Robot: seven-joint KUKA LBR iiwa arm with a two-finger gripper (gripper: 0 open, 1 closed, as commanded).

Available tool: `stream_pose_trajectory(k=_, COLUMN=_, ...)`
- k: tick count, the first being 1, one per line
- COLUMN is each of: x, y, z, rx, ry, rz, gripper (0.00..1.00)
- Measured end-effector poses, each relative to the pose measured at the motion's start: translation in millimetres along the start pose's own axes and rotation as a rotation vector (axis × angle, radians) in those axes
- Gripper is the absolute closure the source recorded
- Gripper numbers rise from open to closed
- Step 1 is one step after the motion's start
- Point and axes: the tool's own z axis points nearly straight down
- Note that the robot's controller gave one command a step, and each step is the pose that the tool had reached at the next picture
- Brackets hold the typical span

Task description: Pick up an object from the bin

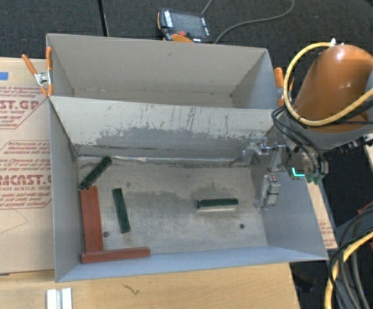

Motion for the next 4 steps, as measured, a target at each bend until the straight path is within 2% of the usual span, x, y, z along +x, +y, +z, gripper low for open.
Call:
stream_pose_trajectory(k=1, x=20.6, y=13.1, z=135.3, rx=-0.001, ry=0.002, rz=-0.14, gripper=0.0)
stream_pose_trajectory(k=2, x=-30.4, y=16.1, z=166.9, rx=0.001, ry=-0.008, rz=-0.141, gripper=0.0)
stream_pose_trajectory(k=3, x=-29.8, y=16.1, z=164.6, rx=0.001, ry=-0.008, rz=-0.141, gripper=1.0)
stream_pose_trajectory(k=4, x=-16.2, y=4.9, z=14.9, rx=0.003, ry=-0.016, rz=-0.151, gripper=1.0)
